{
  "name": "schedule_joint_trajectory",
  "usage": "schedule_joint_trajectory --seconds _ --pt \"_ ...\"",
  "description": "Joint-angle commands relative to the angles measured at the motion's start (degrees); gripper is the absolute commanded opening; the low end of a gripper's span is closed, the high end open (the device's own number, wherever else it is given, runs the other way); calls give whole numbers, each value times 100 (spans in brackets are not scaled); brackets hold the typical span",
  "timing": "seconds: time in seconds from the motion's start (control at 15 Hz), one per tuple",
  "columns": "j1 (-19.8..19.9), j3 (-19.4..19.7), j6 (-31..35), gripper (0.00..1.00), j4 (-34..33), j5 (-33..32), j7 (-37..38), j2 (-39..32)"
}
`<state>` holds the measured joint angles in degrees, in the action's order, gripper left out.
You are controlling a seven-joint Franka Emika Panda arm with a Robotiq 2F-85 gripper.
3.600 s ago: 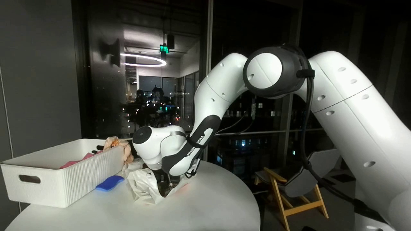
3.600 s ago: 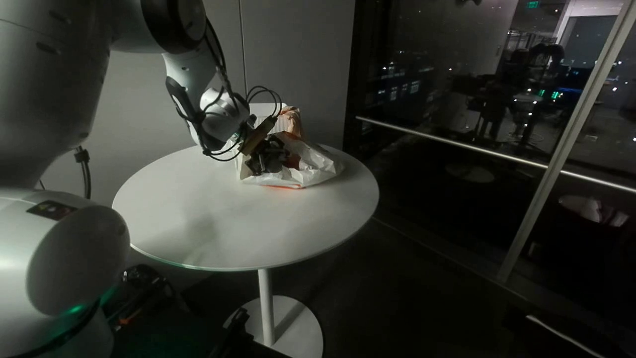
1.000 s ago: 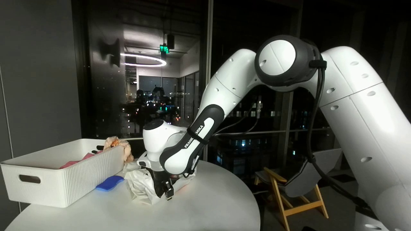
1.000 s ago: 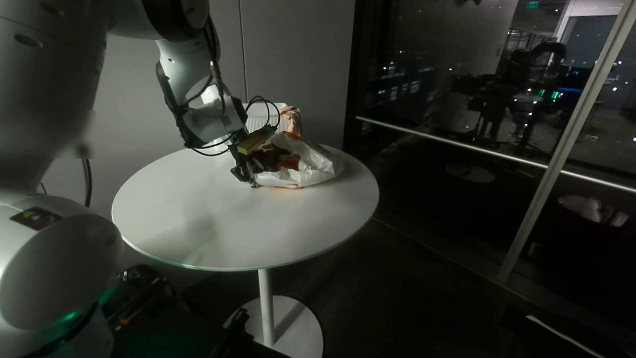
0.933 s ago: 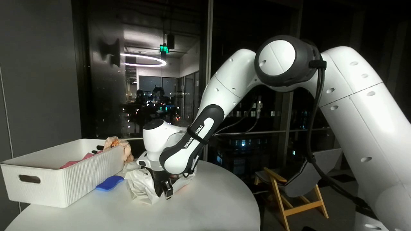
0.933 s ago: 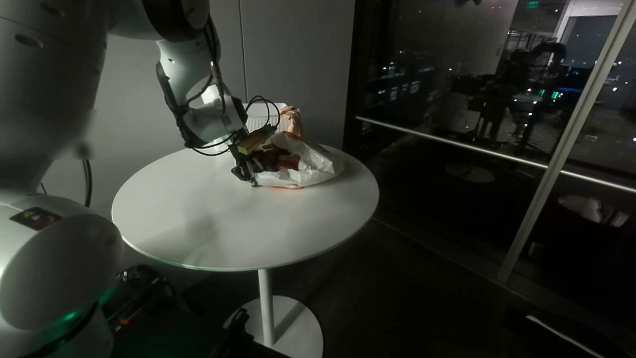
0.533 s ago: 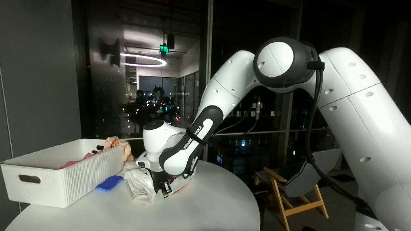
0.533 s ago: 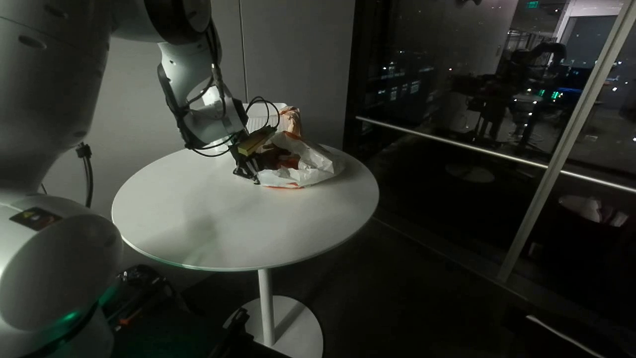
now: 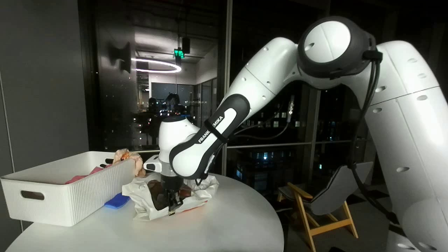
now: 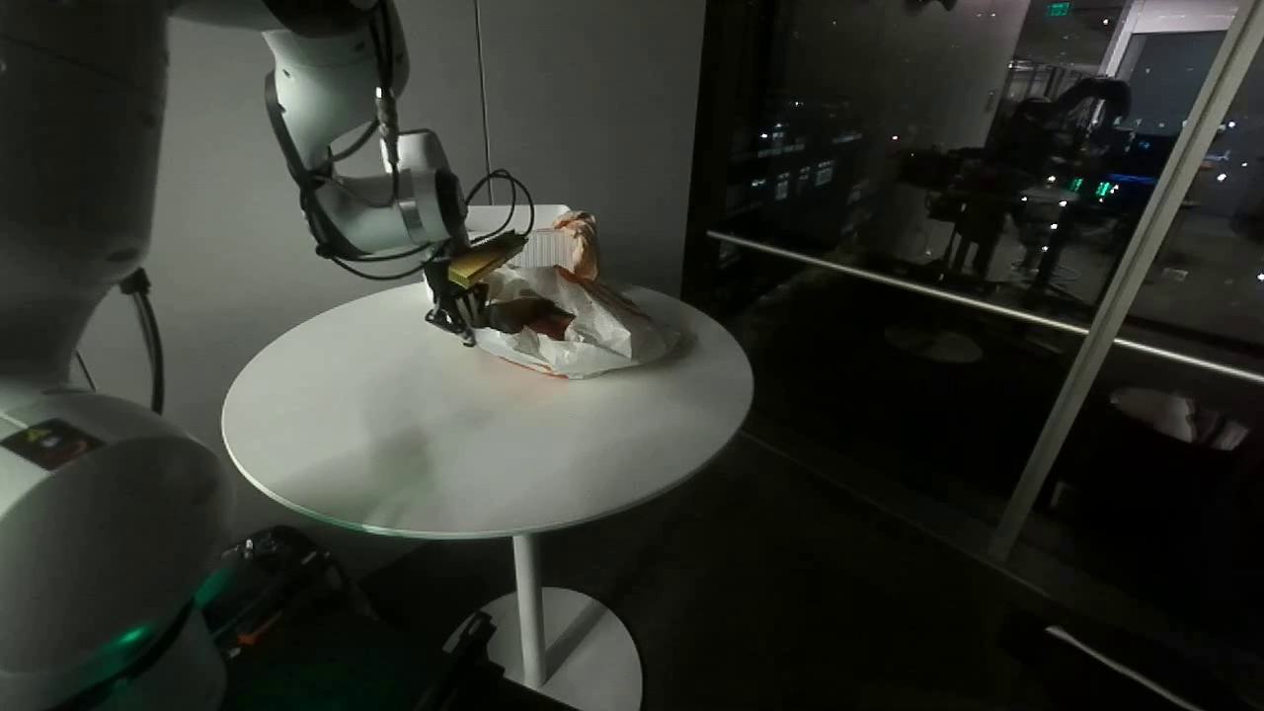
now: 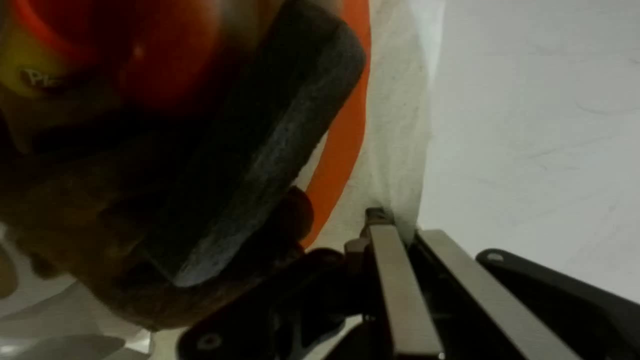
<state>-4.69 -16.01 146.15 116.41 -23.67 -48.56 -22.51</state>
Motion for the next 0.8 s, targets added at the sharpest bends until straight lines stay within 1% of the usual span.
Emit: schedule_joint_trajectory --seconds 0.0,0.13,0.27,0.33,0.53,0.6,0.73 --pt "123 -214 402 7 876 716 -614 1031" --pt "-51 -88 658 8 1198 659 -436 1479" --pt "-186 22 994 9 1555 431 -173 1957" --pt "-247 72 1147 7 1714 324 -24 2184" --pt "-392 235 1612 7 2199 -456 820 2931" --pt "-235 100 1688 6 2349 -831 1213 3198" --pt "-131 25 1831 7 2508 -1405 1781 3560"
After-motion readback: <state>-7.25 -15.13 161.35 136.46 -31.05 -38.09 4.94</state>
